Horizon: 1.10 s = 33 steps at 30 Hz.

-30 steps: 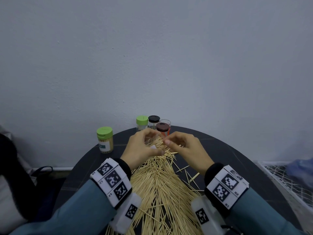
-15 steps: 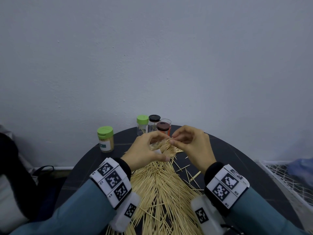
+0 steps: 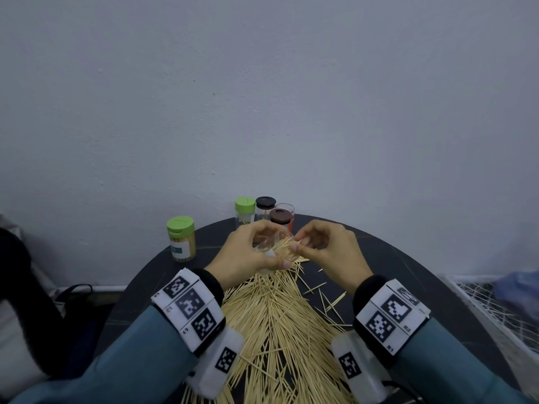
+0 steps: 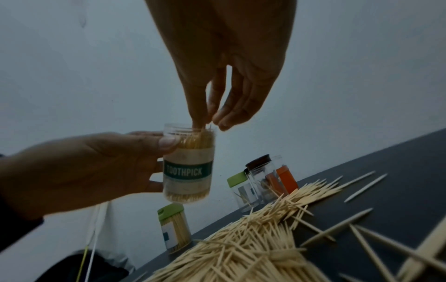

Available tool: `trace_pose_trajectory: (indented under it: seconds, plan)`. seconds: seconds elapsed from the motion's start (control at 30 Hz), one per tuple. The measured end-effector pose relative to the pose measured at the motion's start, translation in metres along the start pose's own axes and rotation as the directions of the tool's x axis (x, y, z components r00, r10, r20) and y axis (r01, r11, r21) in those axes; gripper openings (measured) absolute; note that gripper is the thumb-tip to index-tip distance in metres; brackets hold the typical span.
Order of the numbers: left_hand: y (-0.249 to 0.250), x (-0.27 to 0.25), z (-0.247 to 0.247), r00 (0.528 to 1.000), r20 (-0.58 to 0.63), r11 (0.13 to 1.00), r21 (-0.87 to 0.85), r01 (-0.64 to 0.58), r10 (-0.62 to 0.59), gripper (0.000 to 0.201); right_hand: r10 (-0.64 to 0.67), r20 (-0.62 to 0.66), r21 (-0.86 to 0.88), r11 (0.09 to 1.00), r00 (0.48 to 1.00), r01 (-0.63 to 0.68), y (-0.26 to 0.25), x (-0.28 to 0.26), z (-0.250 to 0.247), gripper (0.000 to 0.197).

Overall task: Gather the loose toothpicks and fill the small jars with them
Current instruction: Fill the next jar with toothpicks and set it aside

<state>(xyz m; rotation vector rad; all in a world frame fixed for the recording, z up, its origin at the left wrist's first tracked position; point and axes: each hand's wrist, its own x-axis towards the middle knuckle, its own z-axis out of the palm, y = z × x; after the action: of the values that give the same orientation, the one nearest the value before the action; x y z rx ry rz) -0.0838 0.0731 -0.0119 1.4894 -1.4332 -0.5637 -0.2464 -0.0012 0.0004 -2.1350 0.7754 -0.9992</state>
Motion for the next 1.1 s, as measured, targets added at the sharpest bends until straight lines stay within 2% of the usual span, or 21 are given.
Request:
trace_pose_trajectory:
  seconds: [0.1,0.27,0.47,0.63,0.83,0.93,1.03,1.1]
  plan:
    - [-0.0021,0.0006,-0.0004,1.0,-0.017,1.0,0.012,0.003,-0.003,0.055,0.021,0.048,-0.018,1.0,0.999,-0.021,0.0,-0.0001,0.0016,0.013]
    - [-0.0016,-0.0001,-0.0011,0.999,-0.035,0.999,0.039,0.002,-0.001,0.053,0.031,0.079,-0.073,0.997,0.996,-0.026,0.0002,0.0014,0.0013,0.025]
    - [0.0002,-0.0008,-0.0007,1.0,-0.01,0.999,0.04,0.015,-0.014,0.053,-0.006,0.059,-0.097,0.995,0.998,0.012,0.001,0.002,0.0003,0.014]
    - [0.0009,-0.0018,0.0,1.0,-0.006,0.999,0.049,0.02,-0.02,0.053,-0.016,0.145,-0.18,0.983,0.989,0.042,-0.001,0.0019,0.0028,0.013]
    - [0.0024,-0.0054,0.0019,0.997,0.079,0.995,0.095,0.002,-0.009,0.054,-0.023,0.203,-0.188,0.98,0.979,0.062,0.0006,0.0023,0.0018,0.007]
    - [0.0041,-0.0056,0.0028,0.994,0.106,0.996,0.088,0.0,-0.009,0.053,-0.037,0.165,-0.189,0.98,0.986,0.068,0.0019,0.0027,-0.0001,0.004]
    - [0.0042,-0.0046,0.0028,0.996,0.092,0.996,0.091,0.005,-0.013,0.055,-0.051,0.147,-0.201,0.976,0.988,0.08,0.0012,0.0034,-0.0011,0.003]
    - [0.0023,-0.0039,0.0019,0.998,0.056,0.996,0.092,0.017,-0.022,0.055,-0.048,0.196,-0.193,0.977,0.979,0.086,0.001,0.0041,-0.0008,0.003]
